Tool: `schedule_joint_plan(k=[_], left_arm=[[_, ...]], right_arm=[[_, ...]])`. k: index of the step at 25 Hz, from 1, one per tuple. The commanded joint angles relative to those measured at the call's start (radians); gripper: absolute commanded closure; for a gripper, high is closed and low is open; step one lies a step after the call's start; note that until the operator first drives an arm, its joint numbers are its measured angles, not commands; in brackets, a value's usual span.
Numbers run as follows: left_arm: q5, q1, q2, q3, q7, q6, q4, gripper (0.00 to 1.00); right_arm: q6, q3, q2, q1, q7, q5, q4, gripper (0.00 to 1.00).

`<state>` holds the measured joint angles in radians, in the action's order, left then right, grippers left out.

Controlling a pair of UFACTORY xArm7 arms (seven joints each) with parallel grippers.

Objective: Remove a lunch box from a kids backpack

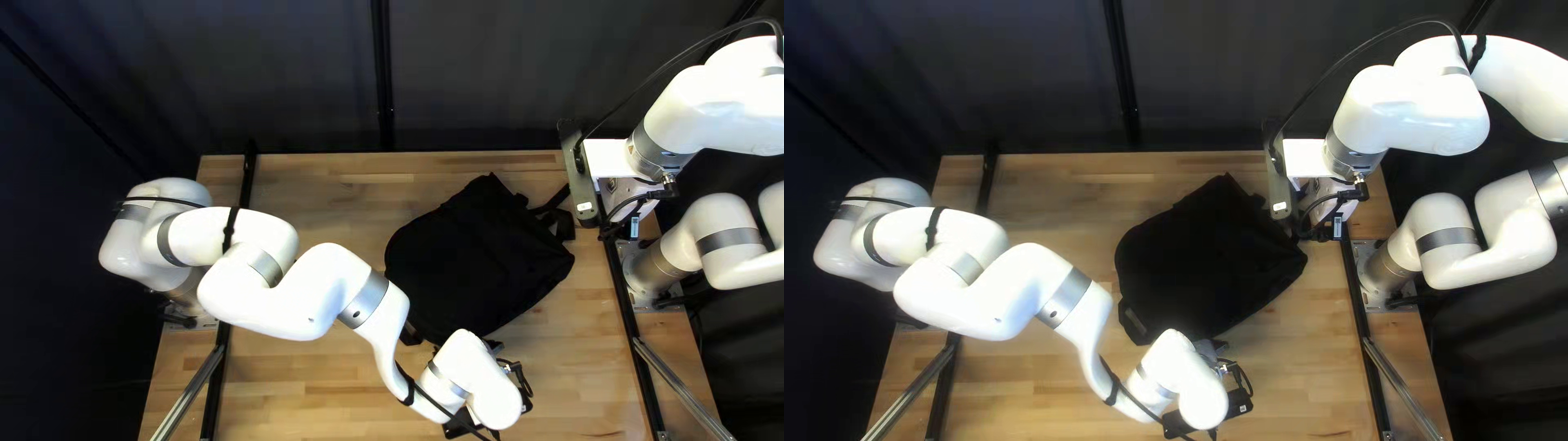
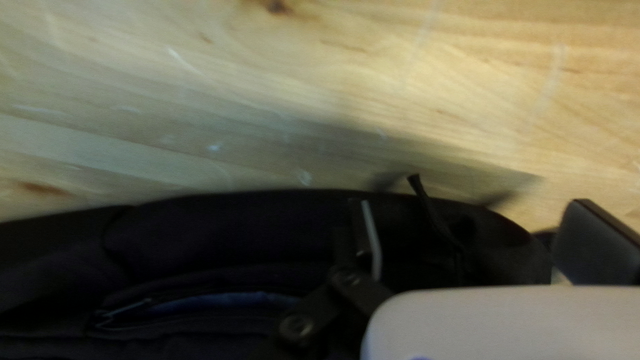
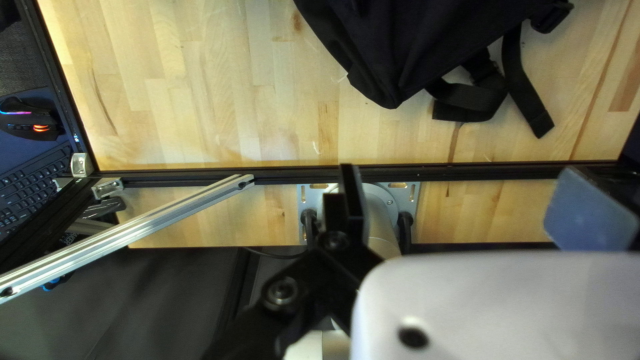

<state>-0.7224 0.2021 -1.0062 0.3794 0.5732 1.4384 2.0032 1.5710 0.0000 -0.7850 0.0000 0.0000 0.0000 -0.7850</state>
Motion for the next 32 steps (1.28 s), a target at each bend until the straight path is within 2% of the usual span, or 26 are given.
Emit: schedule_joint_plan(k=[1,6,12,15,21,23,24,25,26,30,32], left_arm=[[0.009,-0.029,0.065,0.014,-0.02,-0.027,-0.109,0.99],[0.017,-0.034,0.089,0.019,-0.027,-0.022,-0.141,1.0],[0.024,-0.016,0.106,0.024,-0.036,0.014,-0.116,0.99],[0.029,-0.019,0.13,0.031,-0.037,0.015,-0.132,0.99],[0.049,-0.044,0.175,0.058,-0.037,-0.034,-0.197,0.99],[0.056,-0.055,0.178,0.066,-0.032,-0.056,-0.21,0.94],[0.059,-0.06,0.178,0.07,-0.028,-0.067,-0.215,0.62],[0.061,-0.065,0.178,0.072,-0.024,-0.076,-0.22,0.23],[0.065,-0.073,0.175,0.076,-0.018,-0.09,-0.225,0.07],[0.075,-0.093,0.183,0.086,-0.008,-0.12,-0.247,0.0],[0.078,-0.098,0.185,0.089,-0.003,-0.126,-0.253,0.0]], right_arm=[[0.0,0.0,0.0,0.0,0.0,0.0,0.0,0.0],[0.0,0.0,0.0,0.0,0.0,0.0,0.0,0.0],[0.0,0.0,0.0,0.0,0.0,0.0,0.0,0.0],[0.0,0.0,0.0,0.0,0.0,0.0,0.0,0.0],[0.0,0.0,0.0,0.0,0.0,0.0,0.0,0.0],[0.0,0.0,0.0,0.0,0.0,0.0,0.0,0.0],[0.0,0.0,0.0,0.0,0.0,0.0,0.0,0.0],[0.0,0.0,0.0,0.0,0.0,0.0,0.0,0.0],[0.0,0.0,0.0,0.0,0.0,0.0,0.0,0.0],[0.0,0.0,0.0,0.0,0.0,0.0,0.0,0.0],[0.0,0.0,0.0,0.0,0.0,0.0,0.0,0.0]])
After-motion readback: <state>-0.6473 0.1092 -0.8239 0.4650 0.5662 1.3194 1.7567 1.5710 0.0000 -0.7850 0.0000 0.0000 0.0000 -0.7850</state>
